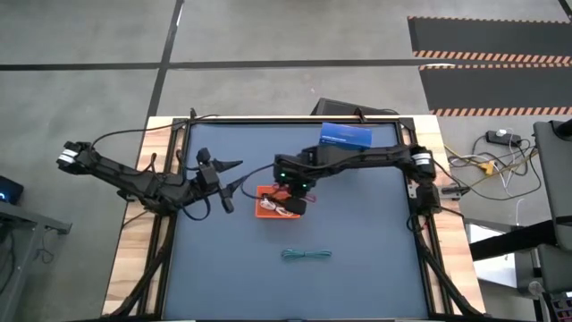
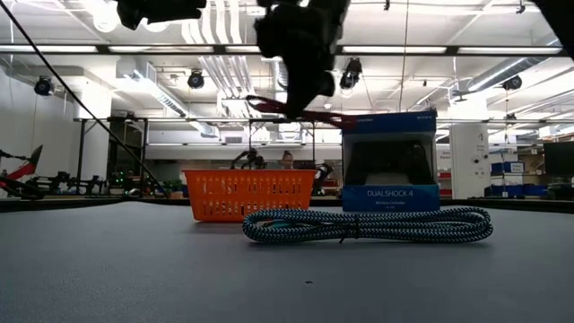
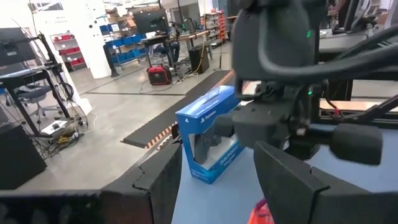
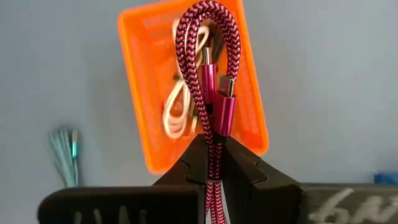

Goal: Pick and place USB-C Cables
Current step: Put the pink charger cable into the orange bin

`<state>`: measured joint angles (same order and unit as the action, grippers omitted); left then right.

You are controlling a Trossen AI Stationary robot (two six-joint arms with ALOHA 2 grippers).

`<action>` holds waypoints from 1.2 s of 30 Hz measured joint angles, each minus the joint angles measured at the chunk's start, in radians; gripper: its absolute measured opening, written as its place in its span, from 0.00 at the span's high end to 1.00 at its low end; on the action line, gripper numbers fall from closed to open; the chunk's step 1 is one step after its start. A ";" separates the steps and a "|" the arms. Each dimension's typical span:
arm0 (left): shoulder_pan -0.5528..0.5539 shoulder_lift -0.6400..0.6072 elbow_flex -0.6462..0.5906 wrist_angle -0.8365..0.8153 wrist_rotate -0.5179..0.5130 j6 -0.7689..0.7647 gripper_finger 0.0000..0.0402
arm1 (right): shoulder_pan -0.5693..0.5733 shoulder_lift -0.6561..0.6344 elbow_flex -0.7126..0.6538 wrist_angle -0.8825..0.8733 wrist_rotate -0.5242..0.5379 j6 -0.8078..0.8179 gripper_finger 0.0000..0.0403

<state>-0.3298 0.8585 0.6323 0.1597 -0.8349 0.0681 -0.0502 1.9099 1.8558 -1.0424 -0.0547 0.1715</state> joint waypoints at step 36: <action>-0.005 -0.026 -0.002 -0.049 -0.002 -0.012 0.54 | -0.053 0.260 0.187 0.060 -0.129 0.159 0.97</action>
<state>-0.3348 0.8322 0.6304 0.1104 -0.8364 0.0563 -0.1036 2.1698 2.0425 -0.9819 -0.1833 0.3307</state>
